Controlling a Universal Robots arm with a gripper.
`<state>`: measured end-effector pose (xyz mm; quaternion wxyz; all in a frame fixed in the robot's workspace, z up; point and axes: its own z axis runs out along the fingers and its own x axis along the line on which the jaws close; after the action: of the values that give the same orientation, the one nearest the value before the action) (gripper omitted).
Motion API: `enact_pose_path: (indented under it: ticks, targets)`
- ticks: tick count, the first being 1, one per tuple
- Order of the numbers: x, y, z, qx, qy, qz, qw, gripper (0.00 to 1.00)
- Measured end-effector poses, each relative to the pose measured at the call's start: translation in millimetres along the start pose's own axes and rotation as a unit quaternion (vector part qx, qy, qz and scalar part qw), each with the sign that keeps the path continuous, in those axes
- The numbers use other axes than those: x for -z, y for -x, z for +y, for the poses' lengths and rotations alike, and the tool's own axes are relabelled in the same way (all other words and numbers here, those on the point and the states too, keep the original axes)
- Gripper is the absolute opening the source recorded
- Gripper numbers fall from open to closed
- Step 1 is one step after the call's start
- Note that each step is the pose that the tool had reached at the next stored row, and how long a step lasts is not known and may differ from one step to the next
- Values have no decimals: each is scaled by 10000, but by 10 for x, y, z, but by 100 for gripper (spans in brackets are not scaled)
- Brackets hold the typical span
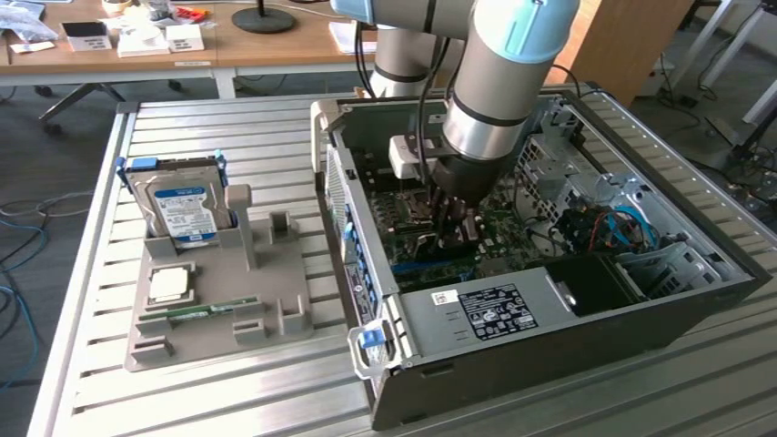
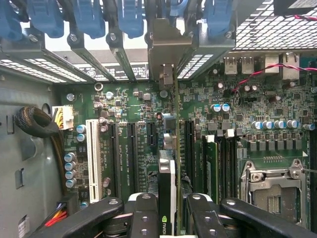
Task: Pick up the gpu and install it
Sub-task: 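Insert the gpu into the slot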
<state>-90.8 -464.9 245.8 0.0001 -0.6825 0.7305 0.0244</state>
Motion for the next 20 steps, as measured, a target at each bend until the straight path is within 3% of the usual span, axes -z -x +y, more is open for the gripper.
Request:
enact_pose_path:
  ticks: [20]
  targets:
    - [-43, -1, 10, 0, 0, 0, 10000, 27]
